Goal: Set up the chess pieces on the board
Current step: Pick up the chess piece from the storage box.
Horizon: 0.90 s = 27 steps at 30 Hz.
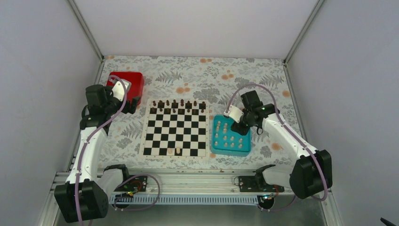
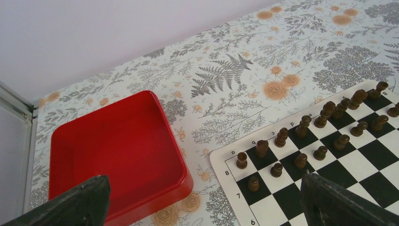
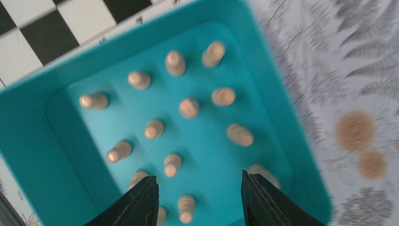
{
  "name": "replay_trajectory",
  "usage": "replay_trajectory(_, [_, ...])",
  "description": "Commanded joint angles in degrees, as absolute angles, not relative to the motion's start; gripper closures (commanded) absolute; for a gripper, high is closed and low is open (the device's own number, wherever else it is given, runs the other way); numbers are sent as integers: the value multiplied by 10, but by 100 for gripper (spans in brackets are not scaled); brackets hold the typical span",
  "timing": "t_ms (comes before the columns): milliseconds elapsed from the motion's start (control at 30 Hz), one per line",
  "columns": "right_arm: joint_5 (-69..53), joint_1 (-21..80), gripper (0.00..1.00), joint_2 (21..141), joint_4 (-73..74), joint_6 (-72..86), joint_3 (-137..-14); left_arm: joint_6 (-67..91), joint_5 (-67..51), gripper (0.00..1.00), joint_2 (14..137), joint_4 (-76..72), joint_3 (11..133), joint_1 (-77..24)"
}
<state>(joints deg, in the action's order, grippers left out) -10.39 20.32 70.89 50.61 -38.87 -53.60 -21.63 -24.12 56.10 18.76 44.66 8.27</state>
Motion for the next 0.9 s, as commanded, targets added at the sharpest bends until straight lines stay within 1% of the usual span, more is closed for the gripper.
replay_trajectory(0, [-100, 190, 54, 710, 439, -399, -484, -214, -253, 0, 548, 182, 442, 86])
replay_trajectory(167, [-85, 180, 54, 731, 385, -394, -454, -214, -250, 0, 543, 183, 440, 87])
replay_trajectory(400, [-79, 173, 54, 769, 344, -396, -449, -214, -248, 0, 542, 182, 438, 89])
replay_trajectory(867, [-95, 156, 55, 831, 312, -406, -463, -216, -256, 0, 546, 181, 439, 92])
